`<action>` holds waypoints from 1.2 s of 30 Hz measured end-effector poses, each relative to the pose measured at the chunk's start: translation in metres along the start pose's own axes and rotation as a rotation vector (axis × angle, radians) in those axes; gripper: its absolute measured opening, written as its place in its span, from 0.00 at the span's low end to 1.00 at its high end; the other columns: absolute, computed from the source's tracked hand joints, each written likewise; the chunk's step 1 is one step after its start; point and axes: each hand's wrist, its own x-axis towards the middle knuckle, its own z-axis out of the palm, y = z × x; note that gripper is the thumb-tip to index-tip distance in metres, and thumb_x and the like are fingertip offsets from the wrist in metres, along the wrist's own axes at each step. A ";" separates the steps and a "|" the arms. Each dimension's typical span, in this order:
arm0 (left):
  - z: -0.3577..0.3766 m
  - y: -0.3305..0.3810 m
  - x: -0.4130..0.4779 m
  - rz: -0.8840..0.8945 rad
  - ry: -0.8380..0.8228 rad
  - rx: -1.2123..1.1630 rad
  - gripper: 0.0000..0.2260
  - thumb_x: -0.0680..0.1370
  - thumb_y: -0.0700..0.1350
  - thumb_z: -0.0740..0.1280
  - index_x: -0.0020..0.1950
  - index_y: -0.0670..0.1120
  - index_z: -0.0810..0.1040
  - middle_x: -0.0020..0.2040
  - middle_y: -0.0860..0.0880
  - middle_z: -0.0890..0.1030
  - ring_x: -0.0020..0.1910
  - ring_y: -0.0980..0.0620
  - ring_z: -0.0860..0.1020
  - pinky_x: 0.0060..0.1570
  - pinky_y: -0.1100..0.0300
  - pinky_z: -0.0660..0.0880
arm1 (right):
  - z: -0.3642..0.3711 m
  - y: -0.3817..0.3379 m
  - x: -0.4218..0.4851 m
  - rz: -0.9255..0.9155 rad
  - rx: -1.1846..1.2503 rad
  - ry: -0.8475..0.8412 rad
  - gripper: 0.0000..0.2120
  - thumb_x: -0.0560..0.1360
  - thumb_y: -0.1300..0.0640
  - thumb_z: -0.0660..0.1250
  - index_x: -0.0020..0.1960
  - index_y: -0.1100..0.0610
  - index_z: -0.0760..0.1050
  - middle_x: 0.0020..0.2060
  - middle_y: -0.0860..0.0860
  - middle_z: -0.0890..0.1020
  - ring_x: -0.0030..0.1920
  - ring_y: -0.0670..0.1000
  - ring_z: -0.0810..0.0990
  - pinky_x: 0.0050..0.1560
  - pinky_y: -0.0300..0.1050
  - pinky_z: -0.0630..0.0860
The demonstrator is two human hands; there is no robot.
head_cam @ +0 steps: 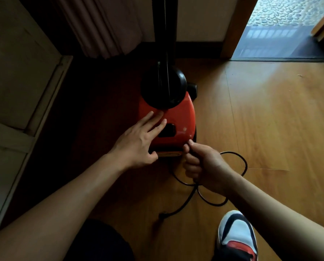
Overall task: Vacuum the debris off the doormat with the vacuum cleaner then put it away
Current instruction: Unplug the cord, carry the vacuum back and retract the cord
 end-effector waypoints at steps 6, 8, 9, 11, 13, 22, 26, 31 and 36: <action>-0.011 0.004 -0.001 -0.031 -0.046 -0.039 0.41 0.74 0.44 0.65 0.81 0.55 0.46 0.81 0.58 0.42 0.79 0.58 0.38 0.77 0.53 0.49 | 0.027 0.035 0.018 -0.011 -0.402 -0.138 0.10 0.86 0.53 0.55 0.56 0.54 0.73 0.33 0.50 0.70 0.29 0.48 0.64 0.27 0.41 0.60; -0.010 0.004 -0.001 -0.029 -0.028 -0.055 0.41 0.73 0.42 0.65 0.81 0.55 0.47 0.81 0.57 0.43 0.79 0.58 0.39 0.77 0.51 0.51 | 0.026 0.044 0.029 -0.037 -0.492 -0.135 0.10 0.86 0.51 0.56 0.51 0.53 0.72 0.33 0.49 0.71 0.28 0.48 0.66 0.26 0.43 0.61; -0.009 0.003 0.000 -0.027 -0.022 -0.058 0.40 0.74 0.42 0.65 0.81 0.55 0.48 0.81 0.58 0.43 0.79 0.58 0.39 0.78 0.51 0.51 | 0.027 0.048 0.037 -0.058 -0.519 -0.114 0.11 0.86 0.51 0.56 0.51 0.56 0.72 0.33 0.50 0.71 0.29 0.49 0.66 0.27 0.43 0.61; -0.009 0.003 0.001 -0.025 -0.029 -0.065 0.39 0.76 0.43 0.65 0.81 0.55 0.47 0.81 0.58 0.42 0.79 0.58 0.38 0.77 0.52 0.50 | 0.031 0.056 0.055 -0.111 -0.532 -0.041 0.16 0.86 0.51 0.57 0.56 0.65 0.71 0.37 0.55 0.72 0.32 0.49 0.68 0.31 0.44 0.64; -0.009 0.003 0.000 -0.022 -0.039 -0.074 0.39 0.77 0.44 0.66 0.81 0.56 0.46 0.81 0.59 0.41 0.78 0.58 0.37 0.76 0.53 0.49 | 0.038 0.063 0.071 -0.125 -0.509 0.020 0.18 0.85 0.51 0.58 0.58 0.67 0.73 0.40 0.56 0.74 0.34 0.48 0.71 0.32 0.43 0.66; 0.001 -0.014 0.000 0.021 -0.003 -0.189 0.44 0.72 0.32 0.63 0.81 0.58 0.48 0.80 0.62 0.41 0.77 0.63 0.36 0.78 0.54 0.51 | 0.032 0.088 0.106 0.083 -0.527 0.053 0.18 0.86 0.51 0.55 0.41 0.57 0.74 0.29 0.50 0.71 0.25 0.47 0.67 0.25 0.42 0.62; 0.004 -0.016 0.001 0.040 0.015 -0.184 0.44 0.72 0.31 0.63 0.81 0.58 0.49 0.80 0.61 0.42 0.78 0.62 0.37 0.77 0.55 0.51 | 0.016 0.092 0.116 0.084 -0.589 0.043 0.16 0.85 0.51 0.58 0.44 0.58 0.75 0.34 0.53 0.75 0.29 0.49 0.72 0.29 0.44 0.67; 0.005 -0.017 0.000 0.050 0.021 -0.173 0.43 0.72 0.33 0.63 0.81 0.58 0.48 0.81 0.60 0.43 0.78 0.62 0.37 0.77 0.55 0.50 | -0.008 0.089 0.113 0.126 -0.649 0.179 0.10 0.84 0.51 0.61 0.52 0.57 0.74 0.38 0.52 0.77 0.33 0.48 0.77 0.31 0.43 0.74; 0.008 -0.021 0.001 0.064 0.026 -0.168 0.43 0.73 0.34 0.65 0.81 0.58 0.48 0.80 0.61 0.42 0.77 0.63 0.36 0.76 0.56 0.49 | -0.055 0.056 0.097 0.143 -1.040 0.162 0.12 0.82 0.51 0.65 0.62 0.57 0.77 0.52 0.56 0.83 0.49 0.53 0.84 0.49 0.51 0.82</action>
